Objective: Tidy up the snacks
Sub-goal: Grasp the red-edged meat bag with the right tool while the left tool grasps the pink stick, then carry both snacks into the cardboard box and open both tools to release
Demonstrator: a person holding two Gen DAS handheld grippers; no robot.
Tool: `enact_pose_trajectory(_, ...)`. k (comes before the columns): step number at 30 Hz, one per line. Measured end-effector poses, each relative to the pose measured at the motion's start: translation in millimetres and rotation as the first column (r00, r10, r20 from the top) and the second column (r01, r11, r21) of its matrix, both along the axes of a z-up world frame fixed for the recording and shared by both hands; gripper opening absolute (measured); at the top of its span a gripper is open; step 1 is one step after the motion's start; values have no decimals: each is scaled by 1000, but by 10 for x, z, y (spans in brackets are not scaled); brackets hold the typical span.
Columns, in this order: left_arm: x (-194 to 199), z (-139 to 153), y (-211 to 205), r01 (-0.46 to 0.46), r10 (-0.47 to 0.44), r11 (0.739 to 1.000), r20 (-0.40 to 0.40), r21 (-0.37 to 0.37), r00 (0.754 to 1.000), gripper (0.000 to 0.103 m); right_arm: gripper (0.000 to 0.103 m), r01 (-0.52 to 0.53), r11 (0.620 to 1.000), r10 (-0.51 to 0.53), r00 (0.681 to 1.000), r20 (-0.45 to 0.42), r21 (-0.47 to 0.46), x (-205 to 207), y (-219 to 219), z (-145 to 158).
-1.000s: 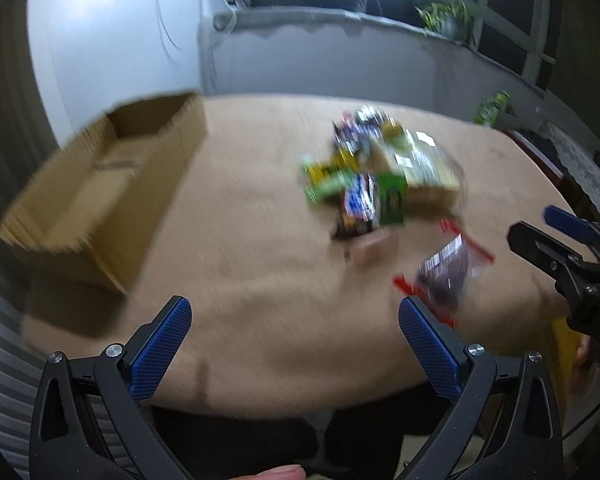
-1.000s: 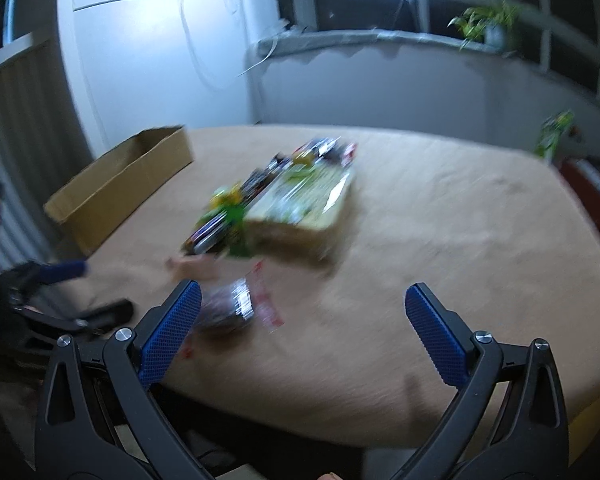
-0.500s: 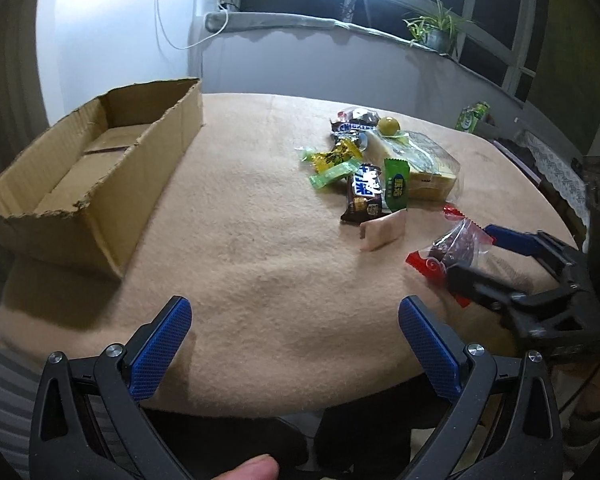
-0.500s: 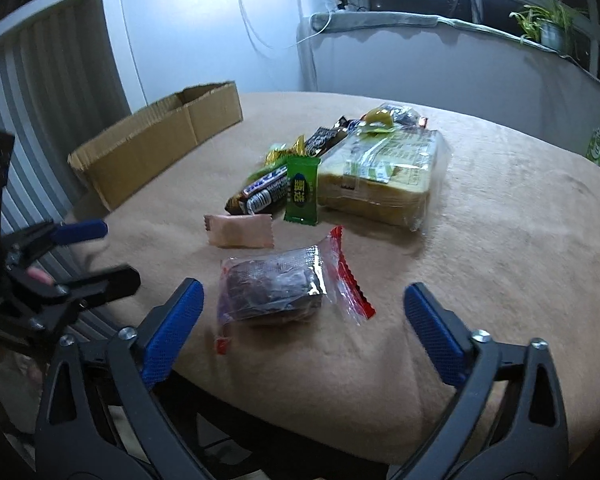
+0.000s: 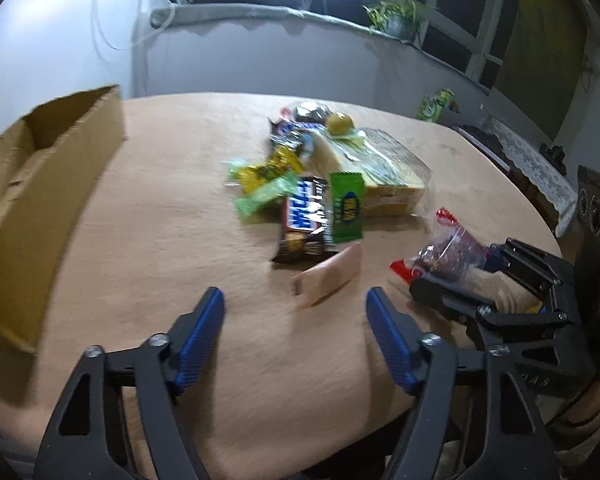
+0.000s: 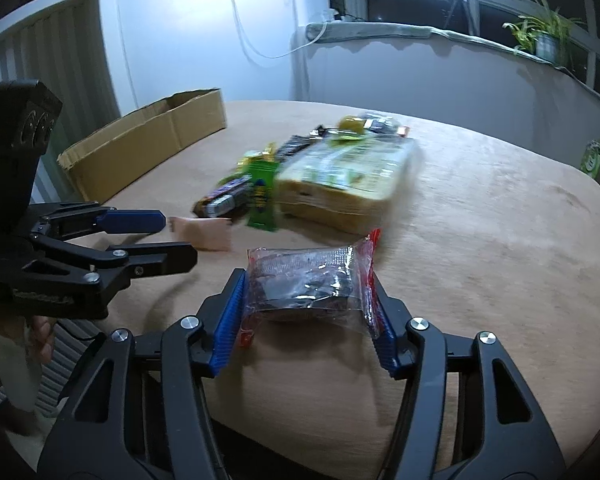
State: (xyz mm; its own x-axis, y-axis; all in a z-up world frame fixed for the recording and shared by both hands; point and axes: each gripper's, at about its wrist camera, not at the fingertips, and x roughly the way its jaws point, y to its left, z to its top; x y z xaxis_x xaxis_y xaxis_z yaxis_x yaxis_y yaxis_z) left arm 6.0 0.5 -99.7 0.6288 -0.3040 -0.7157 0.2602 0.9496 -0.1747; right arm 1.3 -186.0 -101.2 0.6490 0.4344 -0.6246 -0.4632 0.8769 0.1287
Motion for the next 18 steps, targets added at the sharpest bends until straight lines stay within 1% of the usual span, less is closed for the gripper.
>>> enact_pose_trajectory(1,7,2,-35,1,-1,1000,5,17,1000,62,59,9,1000,-9,1000,-1,7,12,-48,-4)
enact_pose_trajectory(3,24,3,-83,9,-9,999,9,35,1000,48,59,19,1000,-19,1000,-6,24,36,-126,-16)
enact_pose_trajectory(4,42,2,-96,11,-11,999,8,33,1000,45,59,22,999,-22,1000,-6,31,42,-148,-21)
enact_pose_trajectory(6,61,5,-100,13,-13,1000,3,27,1000,35,59,22,999,-22,1000,-6,45,49,-186,-29)
enact_pose_trajectory(7,73,6,-93,17,-17,1000,-3,19,1000,32,59,18,999,-17,1000,-4,51,58,-197,-30)
enact_pose_trajectory(9,69,8,-88,22,-22,1000,-11,13,1000,19,59,11,998,-11,1000,0,60,48,-205,-37)
enact_pose_trajectory(10,56,9,-92,23,-23,1000,-11,18,1000,17,59,9,998,-9,1000,3,64,53,-209,-35)
enact_pose_trajectory(11,36,14,-101,23,-23,999,-4,25,1000,11,59,9,998,-10,1000,6,68,58,-216,-32)
enact_pose_trajectory(12,24,14,-111,25,-25,999,-1,32,1000,8,59,10,997,-11,1000,8,73,59,-225,-29)
enact_pose_trajectory(14,-2,9,-133,17,-18,999,5,43,1000,6,58,12,997,-14,1000,16,81,24,-261,-41)
enact_pose_trajectory(18,-34,14,-141,4,-5,999,14,34,1000,5,58,28,995,-30,999,26,94,15,-333,-31)
